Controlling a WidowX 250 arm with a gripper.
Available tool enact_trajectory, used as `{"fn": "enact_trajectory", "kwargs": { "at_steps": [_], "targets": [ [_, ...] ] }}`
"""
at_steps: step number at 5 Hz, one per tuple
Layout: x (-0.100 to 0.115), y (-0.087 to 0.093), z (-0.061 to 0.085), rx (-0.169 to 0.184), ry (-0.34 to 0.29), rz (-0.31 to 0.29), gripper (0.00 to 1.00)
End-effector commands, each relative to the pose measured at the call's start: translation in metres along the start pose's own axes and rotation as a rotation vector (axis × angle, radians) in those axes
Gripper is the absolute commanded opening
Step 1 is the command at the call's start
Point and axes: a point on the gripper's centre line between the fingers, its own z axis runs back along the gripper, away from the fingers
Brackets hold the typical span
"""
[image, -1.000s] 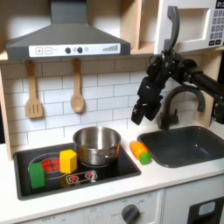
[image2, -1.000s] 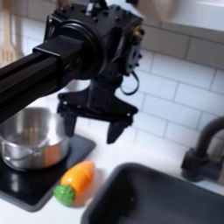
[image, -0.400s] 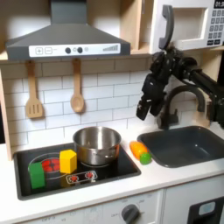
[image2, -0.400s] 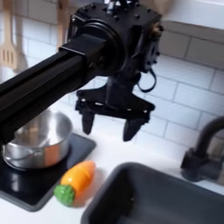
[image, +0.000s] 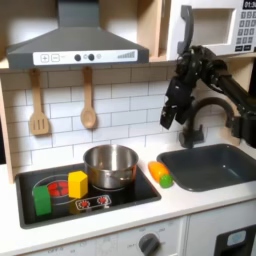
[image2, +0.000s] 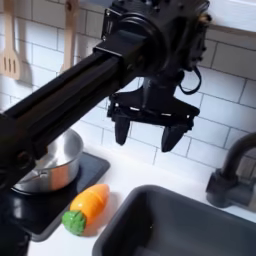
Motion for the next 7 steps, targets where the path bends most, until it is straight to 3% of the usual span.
{"fn": "enact_trajectory", "kwargs": {
  "at_steps": [1,2,3,5,6,7],
  "targets": [
    [0.006,0.005,-0.001,0.006,0.022,0.049,1.0],
    [0.015,0.011,-0.004,0.004,0.024,0.071,1.0],
    [0.026,0.024,-0.01,0.025,0.016,0.045,1.0],
    [0.017,0.012,-0.005,0.006,0.027,-0.021,1.0],
    [0.018,0.011,-0.001,-0.002,0.019,-0.025,1.0],
    [0.013,0.014,-0.004,0.017,0.056,-0.024,1.0]
  ]
}}
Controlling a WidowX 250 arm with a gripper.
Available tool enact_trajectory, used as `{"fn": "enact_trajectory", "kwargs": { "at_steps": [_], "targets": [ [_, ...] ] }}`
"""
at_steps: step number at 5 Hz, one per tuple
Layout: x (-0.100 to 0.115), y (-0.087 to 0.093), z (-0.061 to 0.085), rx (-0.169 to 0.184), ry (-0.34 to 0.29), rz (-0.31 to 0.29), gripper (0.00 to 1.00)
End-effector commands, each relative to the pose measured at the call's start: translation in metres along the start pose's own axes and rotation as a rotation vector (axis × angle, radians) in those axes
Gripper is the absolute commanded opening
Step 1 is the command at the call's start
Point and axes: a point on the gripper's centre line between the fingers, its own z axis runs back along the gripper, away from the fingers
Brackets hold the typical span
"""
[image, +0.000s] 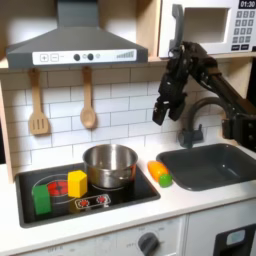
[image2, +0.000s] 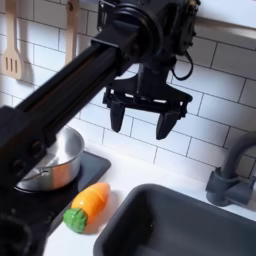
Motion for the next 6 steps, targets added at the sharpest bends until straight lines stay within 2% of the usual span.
{"fn": "enact_trajectory", "kwargs": {
  "at_steps": [1,2,3,4,5,6],
  "targets": [
    [-0.014,-0.002,0.014,0.005,0.016,-0.005,1.0],
    [-0.021,0.009,0.002,0.034,0.019,-0.054,1.0],
    [-0.039,0.023,-0.008,0.068,0.072,-0.073,1.0],
    [-0.06,0.031,-0.004,0.066,0.091,-0.1,1.0],
    [-0.071,0.033,0.002,0.069,0.082,-0.158,1.0],
    [-0.069,0.036,0.002,0.068,0.084,-0.142,1.0]
  ]
}}
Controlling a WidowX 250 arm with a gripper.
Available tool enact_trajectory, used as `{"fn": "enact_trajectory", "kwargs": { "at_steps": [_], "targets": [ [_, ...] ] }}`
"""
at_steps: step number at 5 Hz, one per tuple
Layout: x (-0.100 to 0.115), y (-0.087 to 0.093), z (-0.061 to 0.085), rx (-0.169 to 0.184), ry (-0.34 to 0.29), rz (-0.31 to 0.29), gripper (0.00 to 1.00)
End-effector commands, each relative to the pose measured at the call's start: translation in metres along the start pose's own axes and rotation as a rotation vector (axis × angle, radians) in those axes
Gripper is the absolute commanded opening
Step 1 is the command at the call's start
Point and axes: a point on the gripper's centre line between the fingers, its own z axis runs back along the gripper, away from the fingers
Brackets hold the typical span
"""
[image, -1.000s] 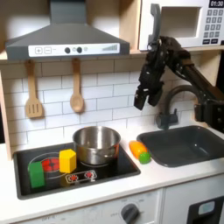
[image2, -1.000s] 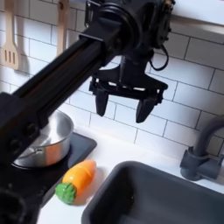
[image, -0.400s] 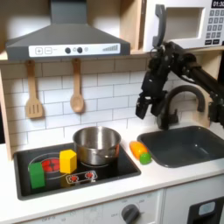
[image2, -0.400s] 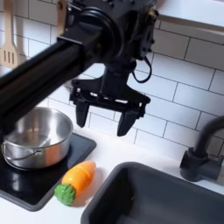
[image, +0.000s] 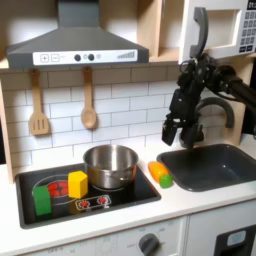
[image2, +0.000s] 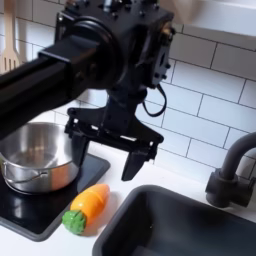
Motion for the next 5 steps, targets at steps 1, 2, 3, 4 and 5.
{"fn": "enact_trajectory", "kwargs": {
  "at_steps": [1,2,3,4,5],
  "targets": [
    [0.0,-0.001,0.001,-0.002,-0.003,-0.007,1.0],
    [0.0,-0.001,0.001,0.0,-0.004,-0.007,1.0],
    [0.0,-0.001,0.001,-0.001,-0.004,-0.009,1.0],
    [0.0,-0.001,0.001,0.0,-0.004,-0.007,1.0],
    [-0.016,-0.005,0.007,-0.014,-0.004,-0.046,1.0]
  ]
}}
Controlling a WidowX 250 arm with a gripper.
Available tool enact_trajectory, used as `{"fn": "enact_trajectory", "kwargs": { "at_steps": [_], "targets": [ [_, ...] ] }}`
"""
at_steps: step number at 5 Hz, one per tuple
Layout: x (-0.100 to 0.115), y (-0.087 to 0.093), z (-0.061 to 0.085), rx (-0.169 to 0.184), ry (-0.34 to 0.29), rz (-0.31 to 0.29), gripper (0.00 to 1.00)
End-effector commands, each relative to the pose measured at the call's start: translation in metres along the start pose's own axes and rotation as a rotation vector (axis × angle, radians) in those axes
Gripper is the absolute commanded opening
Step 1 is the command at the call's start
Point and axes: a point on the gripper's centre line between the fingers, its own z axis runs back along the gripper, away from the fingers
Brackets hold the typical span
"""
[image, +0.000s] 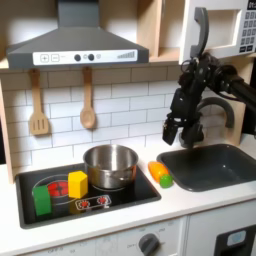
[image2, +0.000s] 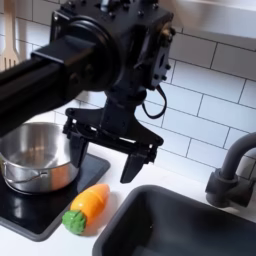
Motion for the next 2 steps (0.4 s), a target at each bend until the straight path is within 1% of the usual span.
{"fn": "enact_trajectory", "kwargs": {
  "at_steps": [1,2],
  "targets": [
    [-0.024,-0.015,0.016,-0.031,-0.003,-0.068,1.0],
    [-0.027,-0.023,0.032,-0.049,-0.028,-0.079,1.0]
  ]
}}
